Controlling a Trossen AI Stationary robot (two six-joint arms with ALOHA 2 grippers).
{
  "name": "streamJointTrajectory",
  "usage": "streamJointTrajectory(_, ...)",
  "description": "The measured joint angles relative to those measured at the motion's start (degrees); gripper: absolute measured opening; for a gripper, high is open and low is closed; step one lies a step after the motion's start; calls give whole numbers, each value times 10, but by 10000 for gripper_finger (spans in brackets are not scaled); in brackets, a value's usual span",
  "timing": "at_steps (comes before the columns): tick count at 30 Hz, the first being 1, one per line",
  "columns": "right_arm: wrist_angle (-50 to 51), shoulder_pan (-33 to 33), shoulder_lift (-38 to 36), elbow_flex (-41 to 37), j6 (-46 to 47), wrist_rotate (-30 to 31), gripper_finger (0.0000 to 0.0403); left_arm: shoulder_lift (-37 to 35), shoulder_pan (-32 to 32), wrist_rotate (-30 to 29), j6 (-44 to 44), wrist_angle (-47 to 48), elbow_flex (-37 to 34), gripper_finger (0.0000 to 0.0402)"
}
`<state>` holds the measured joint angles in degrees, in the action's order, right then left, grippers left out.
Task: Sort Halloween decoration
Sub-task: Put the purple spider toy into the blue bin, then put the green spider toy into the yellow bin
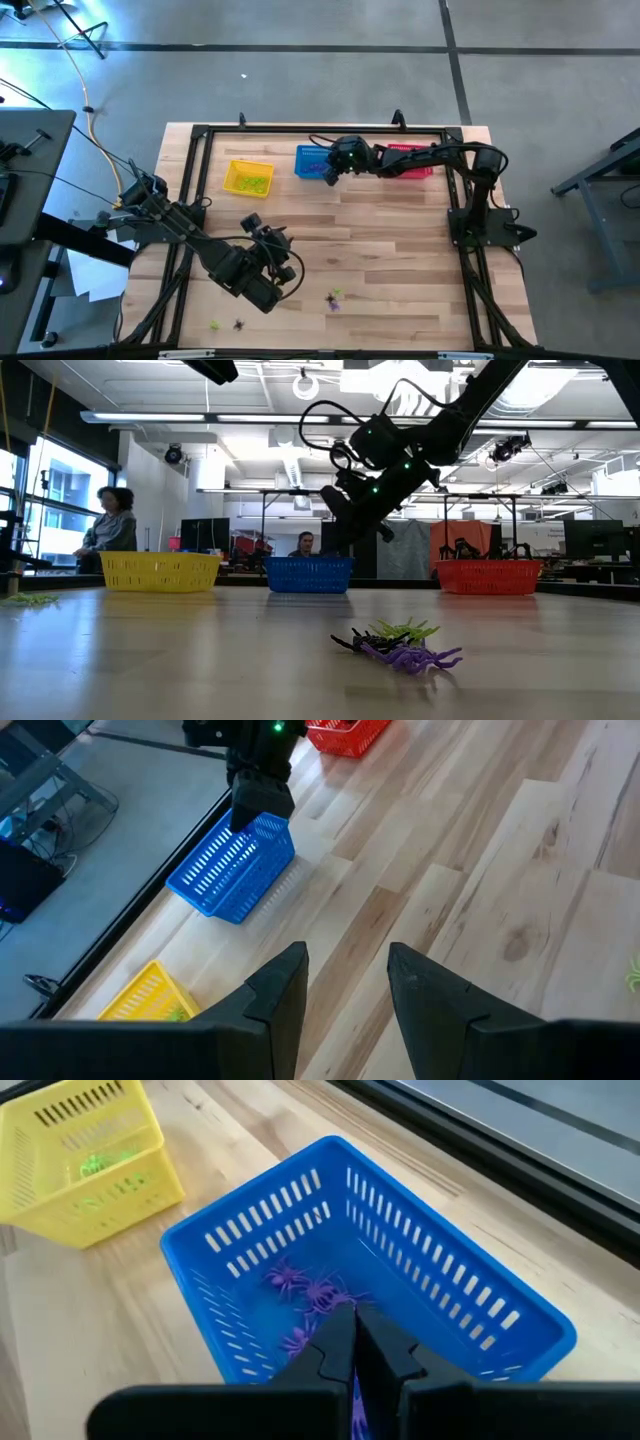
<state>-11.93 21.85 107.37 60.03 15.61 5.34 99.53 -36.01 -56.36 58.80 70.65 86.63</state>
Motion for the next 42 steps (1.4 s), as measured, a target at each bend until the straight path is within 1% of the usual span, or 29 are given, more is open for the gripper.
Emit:
streamJointTrajectory(6,0,0,0,0,7,0,1,0,0,0,0,0,0,131)
streamJointTrajectory(8,0,0,0,0,4,-6,9,0,0,2,0,0,0,131)
streamJointTrajectory(11,0,0,0,0,4,-16,33,0,0,5,0,0,0,131)
streamJointTrajectory(16,11,0,0,16,5,-21,91,0,0,5,1,0,0,131)
streamJointTrajectory(18,45,0,-3,30,19,-30,110,0,0,6,1,0,0,131)
streamJointTrajectory(20,106,0,-11,51,29,-58,124,0,0,10,3,0,0,131)
streamJointTrajectory(23,237,-3,-36,85,36,-122,132,0,0,20,11,0,0,131)
streamJointTrajectory(25,334,-16,-52,100,36,-158,133,0,-2,23,11,-1,0,131)
streamJointTrajectory(27,419,-43,-71,105,36,-169,133,3,-5,23,11,-1,0,131)
streamJointTrajectory(29,484,-81,-95,106,39,-168,133,5,-10,26,7,-2,-3,131)
streamJointTrajectory(32,555,-151,-124,106,59,-132,133,5,-18,60,32,-5,-23,131)
streamJointTrajectory(35,591,-229,-147,106,95,-95,133,5,-27,125,93,-3,-54,131)
streamJointTrajectory(38,600,-302,-160,106,143,-73,133,5,-36,186,161,-4,-92,131)
streamJointTrajectory(42,601,-385,-167,106,214,-57,133,5,-47,227,223,0,-150,131)
